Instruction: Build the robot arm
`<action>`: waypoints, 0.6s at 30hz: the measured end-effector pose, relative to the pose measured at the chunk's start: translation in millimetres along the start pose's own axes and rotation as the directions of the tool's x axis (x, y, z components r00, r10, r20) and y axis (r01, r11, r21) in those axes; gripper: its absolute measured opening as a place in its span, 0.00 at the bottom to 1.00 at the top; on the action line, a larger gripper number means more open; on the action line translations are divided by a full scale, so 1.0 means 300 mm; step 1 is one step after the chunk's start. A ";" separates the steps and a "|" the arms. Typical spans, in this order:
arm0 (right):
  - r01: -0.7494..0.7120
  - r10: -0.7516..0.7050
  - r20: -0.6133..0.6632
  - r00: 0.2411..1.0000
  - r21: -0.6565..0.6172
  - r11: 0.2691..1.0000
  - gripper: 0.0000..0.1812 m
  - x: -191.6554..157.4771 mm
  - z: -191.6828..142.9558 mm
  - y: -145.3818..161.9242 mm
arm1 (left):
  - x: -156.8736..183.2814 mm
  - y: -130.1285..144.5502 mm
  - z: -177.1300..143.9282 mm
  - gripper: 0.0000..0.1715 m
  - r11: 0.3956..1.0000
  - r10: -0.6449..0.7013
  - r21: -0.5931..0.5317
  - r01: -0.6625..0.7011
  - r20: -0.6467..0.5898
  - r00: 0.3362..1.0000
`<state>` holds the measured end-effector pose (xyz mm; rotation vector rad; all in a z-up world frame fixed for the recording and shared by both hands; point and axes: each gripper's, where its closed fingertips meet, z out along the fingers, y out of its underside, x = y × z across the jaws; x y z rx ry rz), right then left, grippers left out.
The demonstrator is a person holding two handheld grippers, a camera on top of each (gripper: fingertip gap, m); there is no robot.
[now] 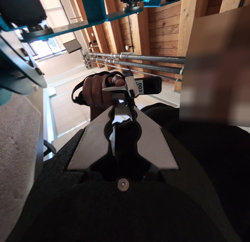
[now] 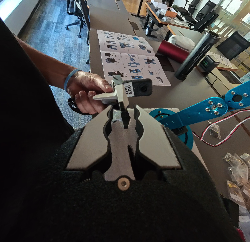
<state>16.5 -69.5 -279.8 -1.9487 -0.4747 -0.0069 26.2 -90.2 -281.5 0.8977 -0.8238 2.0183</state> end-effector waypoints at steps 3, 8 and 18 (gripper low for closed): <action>-0.006 0.006 -0.009 1.000 -0.026 1.000 0.16 0.006 0.002 0.023 | -0.015 0.016 -0.016 0.08 0.999 0.025 -0.025 -0.023 0.047 0.999; -0.221 0.216 -0.085 0.973 -0.048 0.974 0.21 0.076 -0.045 0.138 | -0.067 -0.038 -0.090 0.07 0.992 0.120 -0.003 -0.124 0.253 0.960; -0.450 0.444 -0.095 0.891 -0.052 0.891 0.21 0.026 -0.010 0.294 | 0.019 -0.195 -0.325 0.10 0.912 0.314 0.019 -0.409 0.608 0.730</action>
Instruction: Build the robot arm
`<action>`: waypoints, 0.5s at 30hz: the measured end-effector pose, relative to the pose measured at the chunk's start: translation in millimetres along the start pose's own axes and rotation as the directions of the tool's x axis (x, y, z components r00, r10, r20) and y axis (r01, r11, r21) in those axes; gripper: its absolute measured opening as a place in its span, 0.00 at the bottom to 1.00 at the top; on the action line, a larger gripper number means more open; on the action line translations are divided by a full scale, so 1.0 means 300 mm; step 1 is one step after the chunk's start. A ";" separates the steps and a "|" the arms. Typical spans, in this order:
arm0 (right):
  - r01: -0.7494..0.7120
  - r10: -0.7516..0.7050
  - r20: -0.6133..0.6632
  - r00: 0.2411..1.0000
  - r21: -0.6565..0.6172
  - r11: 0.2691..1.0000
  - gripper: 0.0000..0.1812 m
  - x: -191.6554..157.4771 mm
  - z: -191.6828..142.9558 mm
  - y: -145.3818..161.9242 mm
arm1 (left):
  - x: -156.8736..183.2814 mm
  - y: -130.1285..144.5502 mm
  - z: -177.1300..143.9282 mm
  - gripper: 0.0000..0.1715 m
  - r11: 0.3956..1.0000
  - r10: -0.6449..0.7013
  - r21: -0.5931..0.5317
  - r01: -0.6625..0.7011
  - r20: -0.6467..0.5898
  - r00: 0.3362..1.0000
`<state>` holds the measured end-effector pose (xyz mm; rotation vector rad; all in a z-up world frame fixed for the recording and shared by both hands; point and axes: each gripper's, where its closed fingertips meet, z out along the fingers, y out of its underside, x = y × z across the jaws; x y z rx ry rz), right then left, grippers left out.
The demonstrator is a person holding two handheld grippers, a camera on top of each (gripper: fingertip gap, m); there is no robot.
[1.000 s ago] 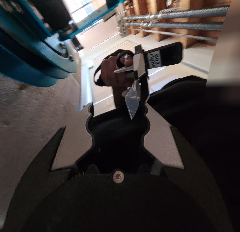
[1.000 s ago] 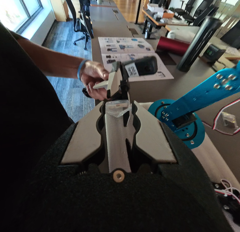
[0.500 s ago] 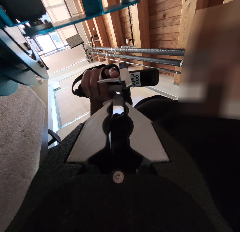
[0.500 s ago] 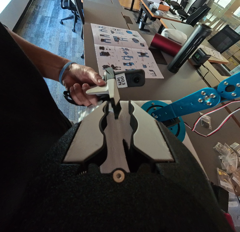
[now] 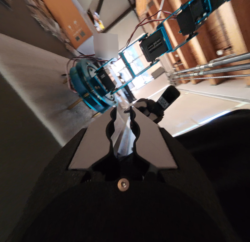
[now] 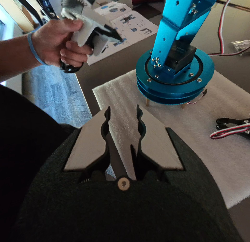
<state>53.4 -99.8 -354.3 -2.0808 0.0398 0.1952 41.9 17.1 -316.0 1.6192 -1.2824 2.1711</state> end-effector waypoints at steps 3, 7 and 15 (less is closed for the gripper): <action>-0.001 -0.002 0.072 0.997 0.038 0.999 0.18 0.028 0.002 -0.011 | -0.004 0.075 -0.114 0.12 0.996 0.079 0.027 -0.085 0.190 0.979; 0.032 -0.023 0.271 0.962 -0.026 0.999 0.19 -0.022 -0.022 0.033 | 0.033 0.230 -0.261 0.15 0.977 0.123 0.100 -0.189 0.463 0.878; 0.179 -0.131 0.412 0.902 -0.079 0.981 0.18 -0.363 -0.067 0.129 | 0.214 0.623 -0.575 0.17 0.849 0.030 0.316 -0.423 0.771 0.636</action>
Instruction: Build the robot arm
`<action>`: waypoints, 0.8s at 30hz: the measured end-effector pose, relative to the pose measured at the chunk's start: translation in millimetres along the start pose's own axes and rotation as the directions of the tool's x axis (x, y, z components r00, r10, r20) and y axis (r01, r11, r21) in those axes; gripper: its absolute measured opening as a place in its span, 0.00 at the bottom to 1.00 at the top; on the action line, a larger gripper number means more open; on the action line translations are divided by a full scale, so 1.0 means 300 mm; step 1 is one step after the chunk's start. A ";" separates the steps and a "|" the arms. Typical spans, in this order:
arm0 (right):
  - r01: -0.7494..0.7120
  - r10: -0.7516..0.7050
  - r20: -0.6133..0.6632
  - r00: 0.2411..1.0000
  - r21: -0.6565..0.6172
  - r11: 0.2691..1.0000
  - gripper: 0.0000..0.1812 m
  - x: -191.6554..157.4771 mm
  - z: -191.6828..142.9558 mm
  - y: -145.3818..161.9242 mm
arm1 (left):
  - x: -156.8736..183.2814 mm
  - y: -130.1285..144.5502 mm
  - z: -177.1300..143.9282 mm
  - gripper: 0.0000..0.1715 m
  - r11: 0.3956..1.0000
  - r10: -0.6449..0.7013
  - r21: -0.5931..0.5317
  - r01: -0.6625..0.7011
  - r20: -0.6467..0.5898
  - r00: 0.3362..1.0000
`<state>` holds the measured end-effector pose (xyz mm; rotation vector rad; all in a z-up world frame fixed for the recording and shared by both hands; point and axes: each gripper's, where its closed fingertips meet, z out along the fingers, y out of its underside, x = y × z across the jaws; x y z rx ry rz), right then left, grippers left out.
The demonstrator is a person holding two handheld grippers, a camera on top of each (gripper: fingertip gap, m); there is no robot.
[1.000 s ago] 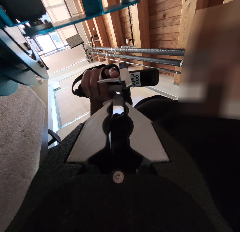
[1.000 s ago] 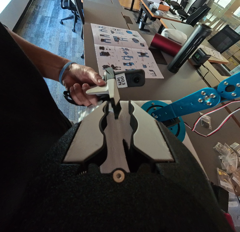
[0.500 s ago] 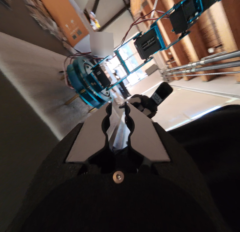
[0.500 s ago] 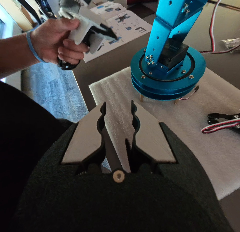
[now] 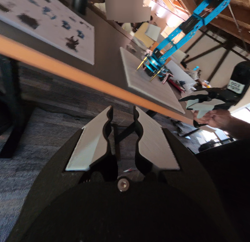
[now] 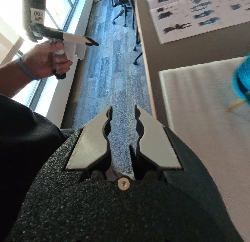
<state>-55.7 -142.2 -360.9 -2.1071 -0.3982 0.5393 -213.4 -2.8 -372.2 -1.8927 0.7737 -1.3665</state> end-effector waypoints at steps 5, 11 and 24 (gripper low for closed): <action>-0.014 0.017 0.021 1.000 -0.153 0.988 0.18 -0.196 0.339 0.312 | -0.142 0.370 -0.223 0.19 0.997 -0.018 -0.065 0.029 0.166 0.986; -0.296 0.259 -0.158 0.953 -0.297 0.908 0.18 0.087 0.914 1.166 | -0.369 0.954 -0.336 0.19 0.964 -0.128 -0.195 0.181 0.257 0.958; -0.491 0.245 -0.485 0.840 -0.485 0.724 0.16 1.273 1.609 2.754 | -1.060 1.744 -0.097 0.18 0.945 -0.129 -0.257 0.202 0.275 0.953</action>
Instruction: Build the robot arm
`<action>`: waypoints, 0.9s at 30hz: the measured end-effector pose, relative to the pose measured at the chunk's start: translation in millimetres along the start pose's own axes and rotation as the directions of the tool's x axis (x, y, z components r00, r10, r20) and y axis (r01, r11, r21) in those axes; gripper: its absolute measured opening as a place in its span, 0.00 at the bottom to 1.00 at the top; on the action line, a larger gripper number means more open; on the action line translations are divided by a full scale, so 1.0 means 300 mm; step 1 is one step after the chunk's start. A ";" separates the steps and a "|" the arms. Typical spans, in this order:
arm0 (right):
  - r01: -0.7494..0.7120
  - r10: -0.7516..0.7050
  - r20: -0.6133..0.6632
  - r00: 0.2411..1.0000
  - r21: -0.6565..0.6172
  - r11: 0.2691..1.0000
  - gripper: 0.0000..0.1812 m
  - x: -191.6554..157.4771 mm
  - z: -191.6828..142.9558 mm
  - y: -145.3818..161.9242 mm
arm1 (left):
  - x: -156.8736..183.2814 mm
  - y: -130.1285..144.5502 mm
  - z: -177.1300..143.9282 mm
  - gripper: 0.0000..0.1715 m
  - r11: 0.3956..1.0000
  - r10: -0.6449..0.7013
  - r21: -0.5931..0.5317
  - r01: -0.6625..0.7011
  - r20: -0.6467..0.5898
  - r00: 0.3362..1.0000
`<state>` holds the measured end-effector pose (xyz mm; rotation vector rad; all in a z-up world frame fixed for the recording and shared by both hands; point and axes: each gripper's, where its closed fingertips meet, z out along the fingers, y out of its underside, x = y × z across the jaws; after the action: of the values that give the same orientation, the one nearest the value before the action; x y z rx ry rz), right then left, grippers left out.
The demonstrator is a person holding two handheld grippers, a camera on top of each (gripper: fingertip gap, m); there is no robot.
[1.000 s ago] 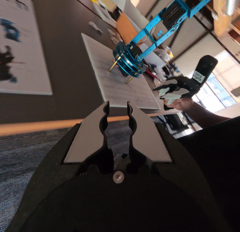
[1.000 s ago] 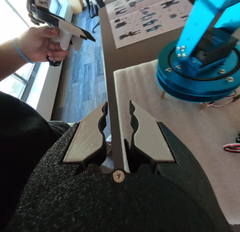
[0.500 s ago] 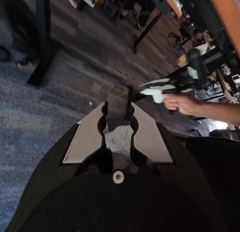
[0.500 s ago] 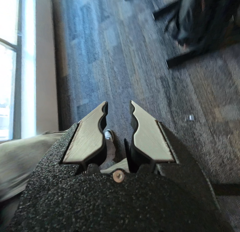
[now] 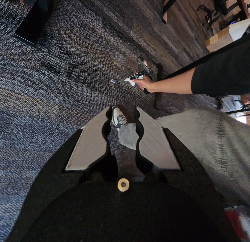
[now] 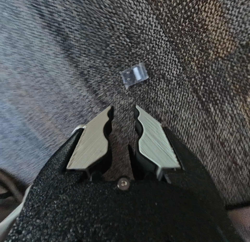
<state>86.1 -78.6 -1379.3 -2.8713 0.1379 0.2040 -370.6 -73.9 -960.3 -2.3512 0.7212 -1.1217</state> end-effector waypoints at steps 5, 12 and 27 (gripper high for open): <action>0.064 -0.064 0.014 0.998 0.006 0.998 0.16 0.153 0.326 -0.072 | -0.139 0.042 0.193 0.18 0.999 0.044 -0.021 -0.044 -0.035 0.998; 0.204 -0.204 0.019 0.979 -0.037 0.978 0.13 0.153 0.449 -0.055 | -0.136 0.092 0.306 0.18 0.999 0.017 -0.046 -0.021 -0.092 0.996; 0.346 -0.348 -0.070 0.935 -0.039 0.937 0.00 0.051 0.321 -0.080 | -0.073 0.110 0.232 0.18 0.998 0.052 -0.042 -0.056 -0.107 0.993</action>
<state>91.7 -31.4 -1467.7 -2.8676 -0.3598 0.0271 -335.4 -74.8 -1032.3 -2.3089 0.8508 -1.2257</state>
